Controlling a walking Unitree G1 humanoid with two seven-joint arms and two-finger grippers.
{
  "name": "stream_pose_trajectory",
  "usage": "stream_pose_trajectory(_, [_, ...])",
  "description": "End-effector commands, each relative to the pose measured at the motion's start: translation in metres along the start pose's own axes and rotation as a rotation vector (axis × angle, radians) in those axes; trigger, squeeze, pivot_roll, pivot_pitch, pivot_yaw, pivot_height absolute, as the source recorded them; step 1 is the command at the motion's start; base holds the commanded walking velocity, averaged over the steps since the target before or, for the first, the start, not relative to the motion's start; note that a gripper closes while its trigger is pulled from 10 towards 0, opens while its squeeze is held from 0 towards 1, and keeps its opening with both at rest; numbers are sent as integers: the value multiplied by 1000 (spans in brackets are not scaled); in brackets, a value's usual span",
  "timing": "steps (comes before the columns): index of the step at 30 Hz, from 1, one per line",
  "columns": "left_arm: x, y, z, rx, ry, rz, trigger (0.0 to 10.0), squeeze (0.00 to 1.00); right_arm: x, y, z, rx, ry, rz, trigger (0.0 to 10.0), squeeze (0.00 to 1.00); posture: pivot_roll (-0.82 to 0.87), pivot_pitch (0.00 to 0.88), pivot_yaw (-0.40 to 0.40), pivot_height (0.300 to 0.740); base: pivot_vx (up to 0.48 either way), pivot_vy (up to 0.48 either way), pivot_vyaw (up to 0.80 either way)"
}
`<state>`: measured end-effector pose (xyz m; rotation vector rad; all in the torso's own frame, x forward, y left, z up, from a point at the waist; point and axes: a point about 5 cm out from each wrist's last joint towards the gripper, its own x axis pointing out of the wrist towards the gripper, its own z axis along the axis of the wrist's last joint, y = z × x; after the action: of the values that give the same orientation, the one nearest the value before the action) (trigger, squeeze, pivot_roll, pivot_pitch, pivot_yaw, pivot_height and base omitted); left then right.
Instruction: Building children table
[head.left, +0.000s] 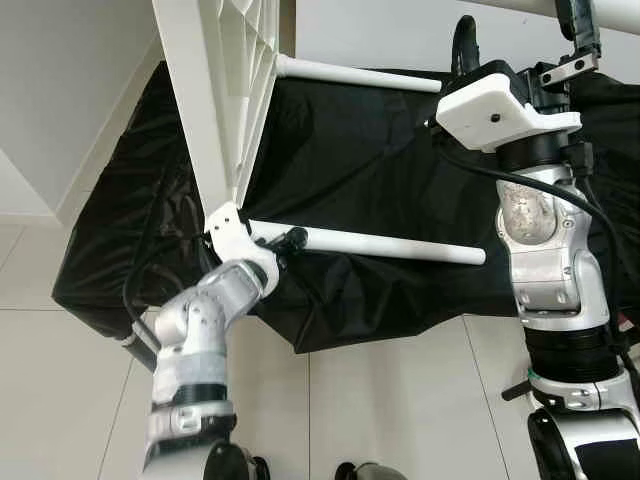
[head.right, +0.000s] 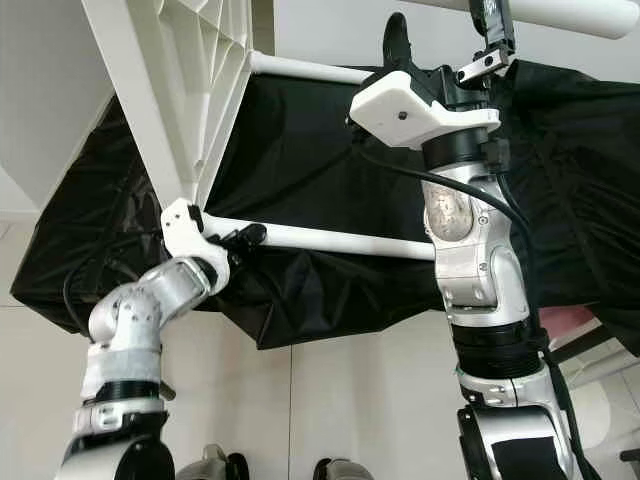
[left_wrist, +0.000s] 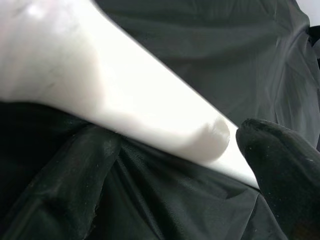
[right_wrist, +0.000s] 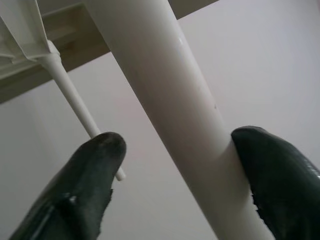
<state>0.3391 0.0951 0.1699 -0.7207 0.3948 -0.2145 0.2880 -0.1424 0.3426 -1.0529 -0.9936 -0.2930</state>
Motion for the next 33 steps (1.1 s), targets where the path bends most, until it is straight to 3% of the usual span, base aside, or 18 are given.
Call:
stream_pose_trajectory(1, [5,-14,-6,-12,14,-29,10000,0,3,0,4,-18,-18,6,4667,0,-10,113,-20,740,0,0,0])
stream_pose_trajectory(2, [6,-16,-6,-11,16,-32,10000,0,3,-1,4,-44,-16,6,4627,0,-15,111,-17,740,0,0,0])
stream_pose_trajectory(3, [8,-19,-7,-14,21,-39,10000,0,4,-2,3,-75,-12,9,3451,0,-29,110,-10,740,0,0,0])
stream_pose_trajectory(6, [10,-24,-9,-13,28,-56,10000,0,8,-4,3,-96,-7,-4,4157,0,-29,110,-10,740,0,0,0])
stream_pose_trajectory(7, [11,-27,-10,-10,33,-65,10000,0,10,-4,4,-97,-12,-11,10000,0,-37,110,-5,740,0,0,0])
stream_pose_trajectory(14, [15,-27,-11,-7,36,-69,10000,0,15,-1,13,-56,-50,-25,10000,0,-36,109,-9,740,0,0,0])
stream_pose_trajectory(15, [15,-27,-11,-7,34,-69,10000,0,16,0,14,-52,-53,-22,10000,290,-33,108,-12,740,0,0,0])
stream_pose_trajectory(16, [15,-27,-11,-7,34,-69,10000,0,16,0,14,-52,-53,-22,10000,290,-33,108,-12,740,0,0,0])
stream_pose_trajectory(17, [15,-27,-10,-7,32,-69,10000,0,16,2,15,-46,-57,-13,10000,1000,-31,108,-14,740,0,0,0])
stream_pose_trajectory(22, [16,-26,-10,-7,31,-71,10000,0,21,7,20,-43,-70,1,10000,1000,-32,106,-15,740,0,0,0])
stream_pose_trajectory(23, [16,-26,-10,-8,30,-73,10000,0,24,8,21,-48,-73,8,10000,196,-33,105,-15,740,0,0,0])
stream_pose_trajectory(24, [16,-26,-10,-8,30,-74,10000,0,27,9,22,-45,-76,13,10000,0,-33,105,-15,740,0,0,0])
stream_pose_trajectory(33, [17,-27,-11,-13,29,-75,10000,0,50,16,29,-33,-32,57,10000,0,-42,102,-20,740,0,0,0])
